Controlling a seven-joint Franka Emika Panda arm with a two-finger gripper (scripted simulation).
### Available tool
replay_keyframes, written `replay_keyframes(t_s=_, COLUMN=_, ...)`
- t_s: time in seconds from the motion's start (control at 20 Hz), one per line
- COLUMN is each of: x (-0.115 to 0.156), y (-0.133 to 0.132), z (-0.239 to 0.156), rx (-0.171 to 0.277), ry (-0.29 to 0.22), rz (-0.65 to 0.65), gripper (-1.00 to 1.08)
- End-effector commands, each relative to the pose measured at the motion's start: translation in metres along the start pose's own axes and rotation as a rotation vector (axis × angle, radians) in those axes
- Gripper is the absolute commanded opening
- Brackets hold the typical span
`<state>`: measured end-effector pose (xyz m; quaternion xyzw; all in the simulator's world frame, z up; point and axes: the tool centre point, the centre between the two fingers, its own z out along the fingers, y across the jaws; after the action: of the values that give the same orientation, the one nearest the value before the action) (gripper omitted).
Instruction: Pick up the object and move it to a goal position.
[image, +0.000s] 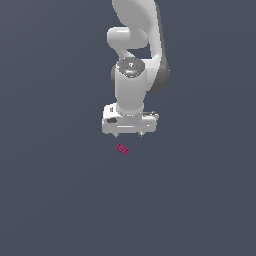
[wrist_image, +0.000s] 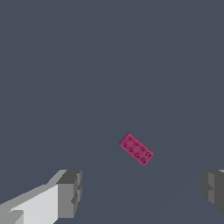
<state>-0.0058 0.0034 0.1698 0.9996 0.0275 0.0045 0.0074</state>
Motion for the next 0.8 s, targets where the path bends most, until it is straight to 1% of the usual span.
replay_keyframes(t_s=0.0, x=0.0, y=0.0, z=0.0, rx=0.0, ry=0.0, rz=0.0, gripper=1.0)
replay_keyframes(t_s=0.15, x=-0.001, y=0.003, z=0.0, rx=-0.004, ry=-0.004, rz=-0.002, gripper=1.0)
replay_keyframes(t_s=0.45, x=-0.008, y=0.016, z=-0.002, rx=-0.027, ry=-0.024, rz=-0.004, gripper=1.0)
replay_keyframes(t_s=0.75, x=-0.008, y=0.016, z=-0.002, rx=-0.027, ry=-0.024, rz=-0.007, gripper=1.0)
